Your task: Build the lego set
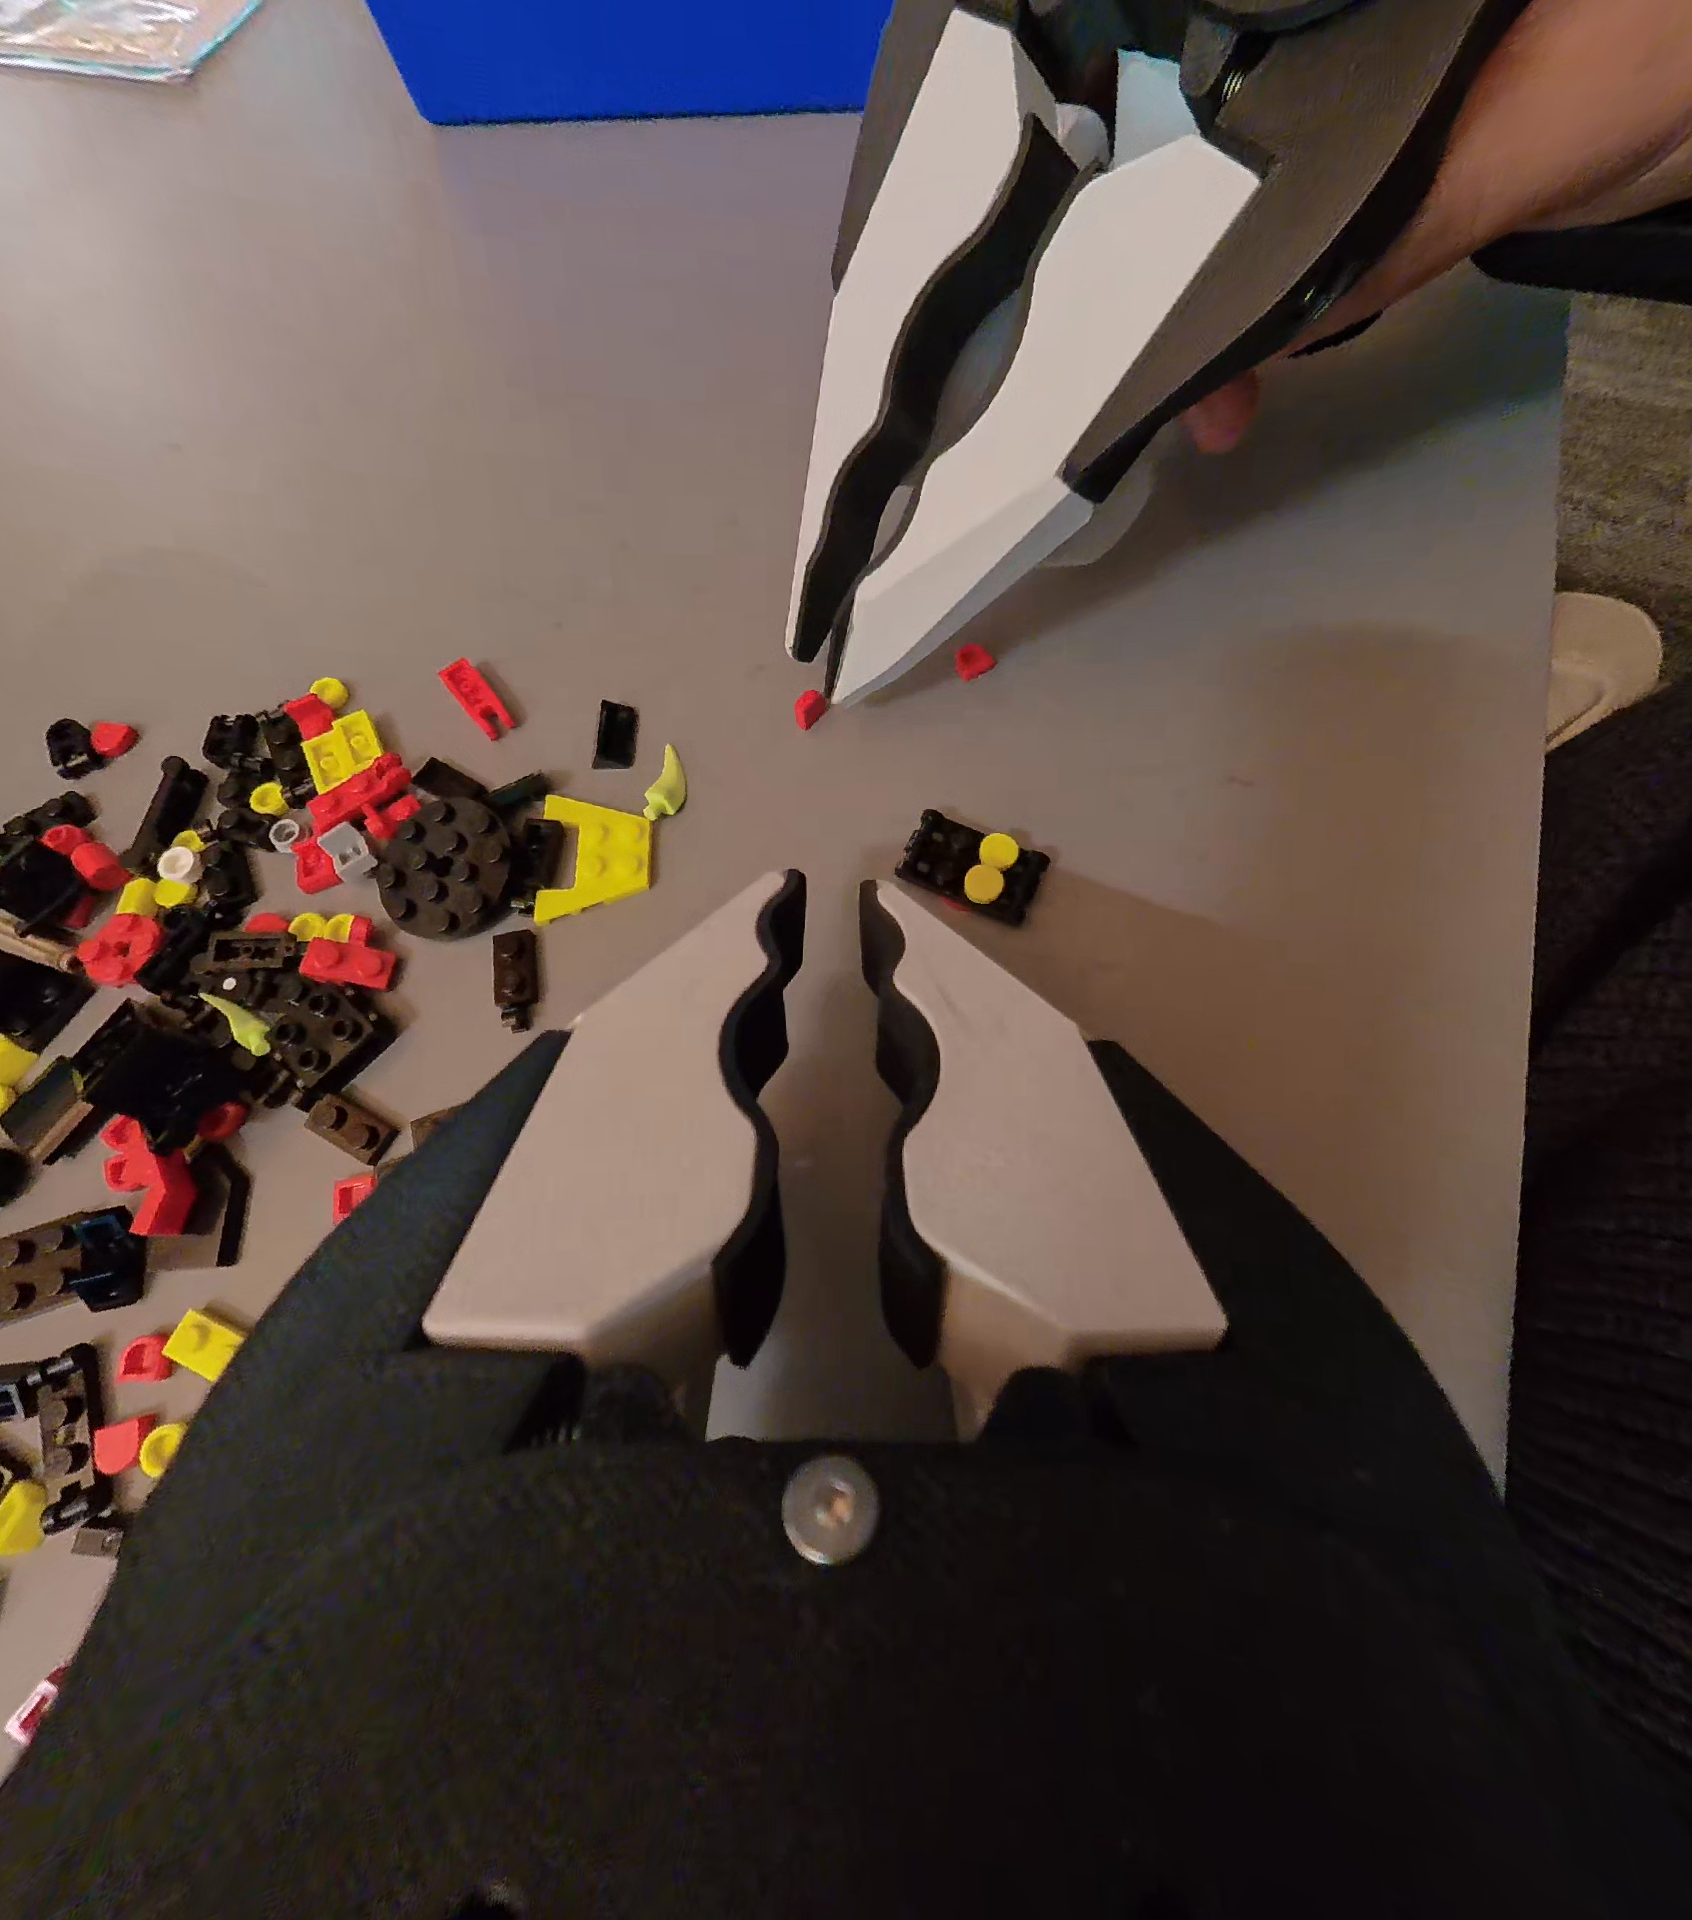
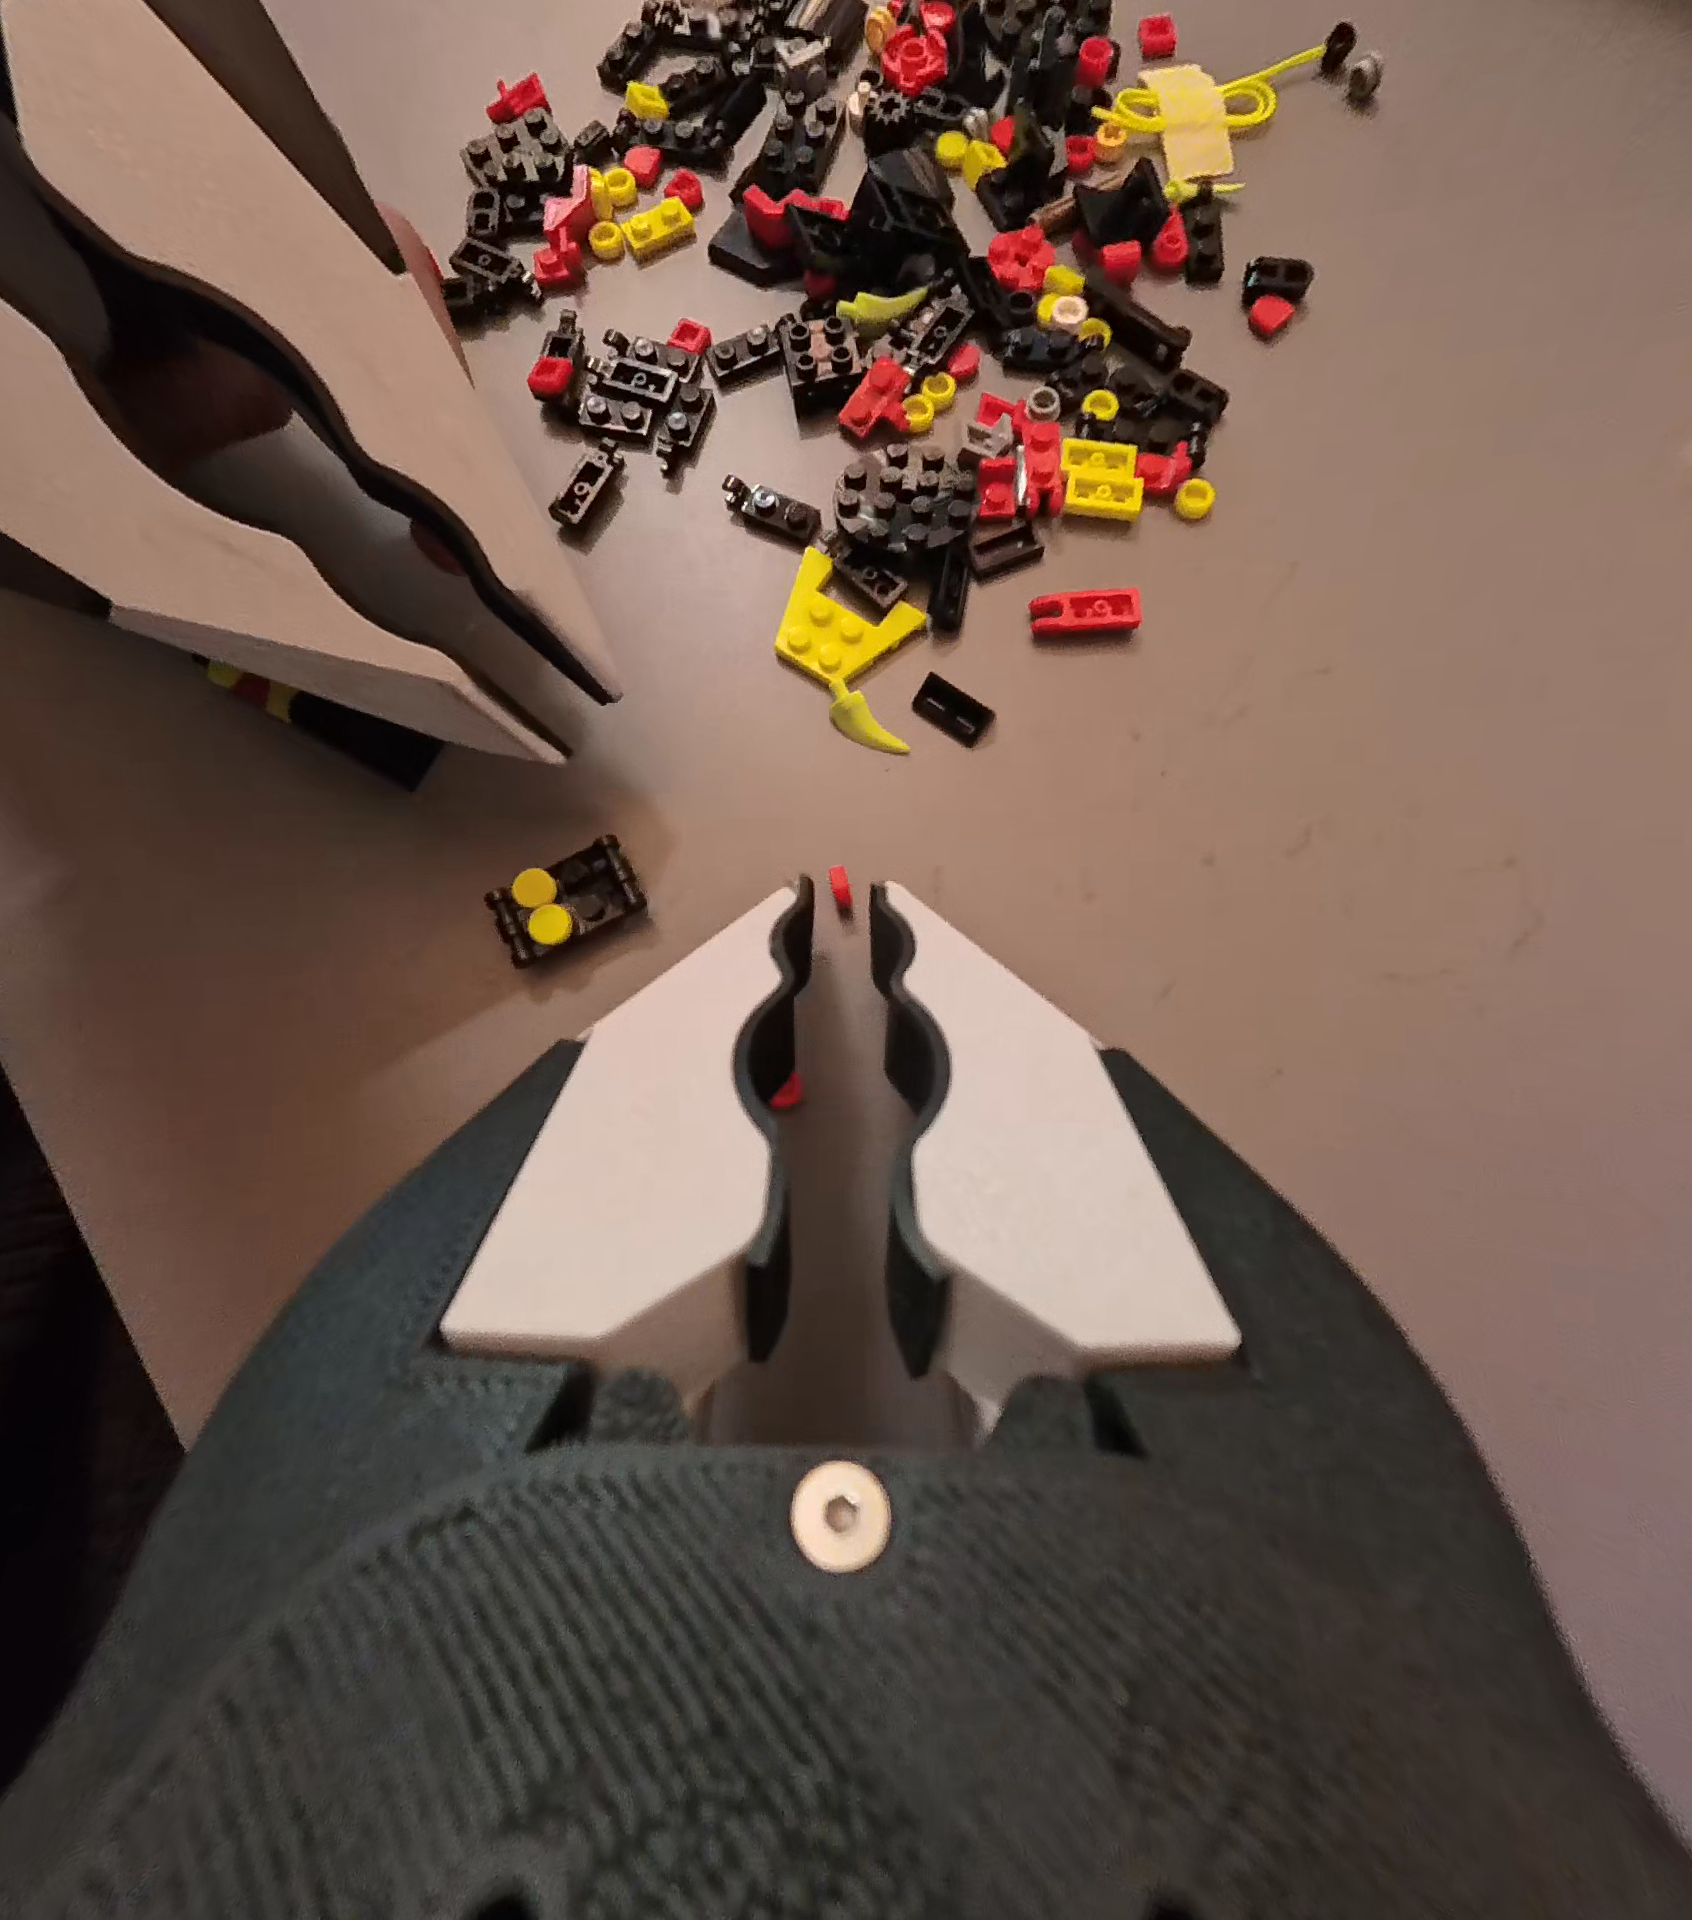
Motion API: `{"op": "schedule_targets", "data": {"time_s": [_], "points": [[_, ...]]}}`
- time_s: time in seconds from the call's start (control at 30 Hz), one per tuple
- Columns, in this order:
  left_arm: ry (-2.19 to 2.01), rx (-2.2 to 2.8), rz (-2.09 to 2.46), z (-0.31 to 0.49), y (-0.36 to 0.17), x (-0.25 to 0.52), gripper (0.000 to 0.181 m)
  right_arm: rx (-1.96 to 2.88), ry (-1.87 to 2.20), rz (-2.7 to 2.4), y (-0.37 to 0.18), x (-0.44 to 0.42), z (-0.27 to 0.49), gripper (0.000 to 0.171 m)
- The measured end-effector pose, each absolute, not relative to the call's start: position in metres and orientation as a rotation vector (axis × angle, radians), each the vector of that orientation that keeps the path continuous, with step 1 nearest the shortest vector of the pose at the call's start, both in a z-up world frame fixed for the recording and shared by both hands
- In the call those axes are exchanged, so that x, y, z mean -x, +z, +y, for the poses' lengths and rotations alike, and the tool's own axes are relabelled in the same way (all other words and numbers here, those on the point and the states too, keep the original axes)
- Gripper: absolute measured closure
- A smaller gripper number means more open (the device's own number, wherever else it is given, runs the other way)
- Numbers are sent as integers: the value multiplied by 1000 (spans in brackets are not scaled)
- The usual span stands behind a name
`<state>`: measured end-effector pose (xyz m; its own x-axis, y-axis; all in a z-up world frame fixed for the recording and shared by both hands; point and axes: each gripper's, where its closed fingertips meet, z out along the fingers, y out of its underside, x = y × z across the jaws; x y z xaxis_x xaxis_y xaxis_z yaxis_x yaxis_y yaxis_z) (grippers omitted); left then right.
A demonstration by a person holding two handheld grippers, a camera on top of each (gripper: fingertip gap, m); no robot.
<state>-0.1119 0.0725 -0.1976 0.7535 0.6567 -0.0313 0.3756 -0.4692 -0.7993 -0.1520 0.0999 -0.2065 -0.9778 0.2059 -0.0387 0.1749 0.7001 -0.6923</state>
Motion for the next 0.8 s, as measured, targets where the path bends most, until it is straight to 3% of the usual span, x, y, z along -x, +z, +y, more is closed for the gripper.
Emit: {"op": "schedule_targets", "data": {"time_s": [0.53,0.8], "points": [[415,2110,-697,78,-194,105,169,482,1441,-3079,-190,115,91,170],[414,2118,-667,80,-194,102,167,683,1290,-3199,-208,106,107,169]]}}
